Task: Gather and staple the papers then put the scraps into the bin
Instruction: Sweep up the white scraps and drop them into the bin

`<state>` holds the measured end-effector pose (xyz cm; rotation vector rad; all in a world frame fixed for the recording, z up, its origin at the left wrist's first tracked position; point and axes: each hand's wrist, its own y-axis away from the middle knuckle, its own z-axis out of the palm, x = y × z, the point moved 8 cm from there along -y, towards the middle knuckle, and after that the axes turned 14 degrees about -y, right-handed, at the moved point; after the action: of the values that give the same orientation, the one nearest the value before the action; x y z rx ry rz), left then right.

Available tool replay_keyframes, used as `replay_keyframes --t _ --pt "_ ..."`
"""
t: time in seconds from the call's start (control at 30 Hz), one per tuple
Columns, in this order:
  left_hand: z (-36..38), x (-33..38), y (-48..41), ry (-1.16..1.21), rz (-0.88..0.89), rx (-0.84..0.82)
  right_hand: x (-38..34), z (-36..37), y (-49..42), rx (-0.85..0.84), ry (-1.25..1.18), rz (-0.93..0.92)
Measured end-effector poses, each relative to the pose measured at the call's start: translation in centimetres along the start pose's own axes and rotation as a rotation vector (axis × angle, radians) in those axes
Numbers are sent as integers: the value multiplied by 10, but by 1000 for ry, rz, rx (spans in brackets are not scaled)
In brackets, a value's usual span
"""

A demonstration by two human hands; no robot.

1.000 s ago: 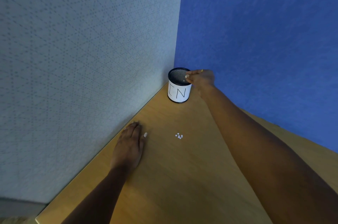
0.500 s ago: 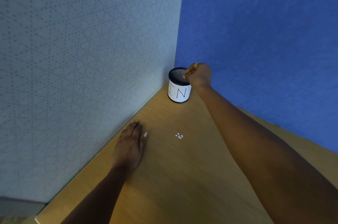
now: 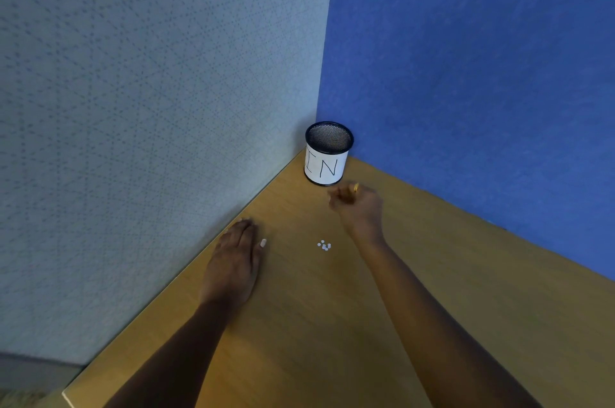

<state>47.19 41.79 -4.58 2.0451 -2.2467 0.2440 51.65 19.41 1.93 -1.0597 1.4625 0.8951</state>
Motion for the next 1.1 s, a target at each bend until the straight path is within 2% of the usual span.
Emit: replay_keyframes --t 0.13,0.27,0.7,0.8,0.9,1.0,1.1 --pt "-1 0 0 5 6 -2 44 -9 34 -33 83 99" --pt "0 0 -1 17 3 0 59 -9 50 -68 135 142" --pt "-3 1 0 30 1 1 47 17 41 -87 218 65" --pt "-3 1 0 32 3 -5 38 14 45 -94 285 -6" --pt "-2 1 0 37 -1 -15 33 23 53 -182 444 -89" --pt "-2 1 1 40 -3 -14 36 36 62 -326 648 -86" --pt "-1 0 0 27 -2 -13 32 43 70 -401 743 -126"
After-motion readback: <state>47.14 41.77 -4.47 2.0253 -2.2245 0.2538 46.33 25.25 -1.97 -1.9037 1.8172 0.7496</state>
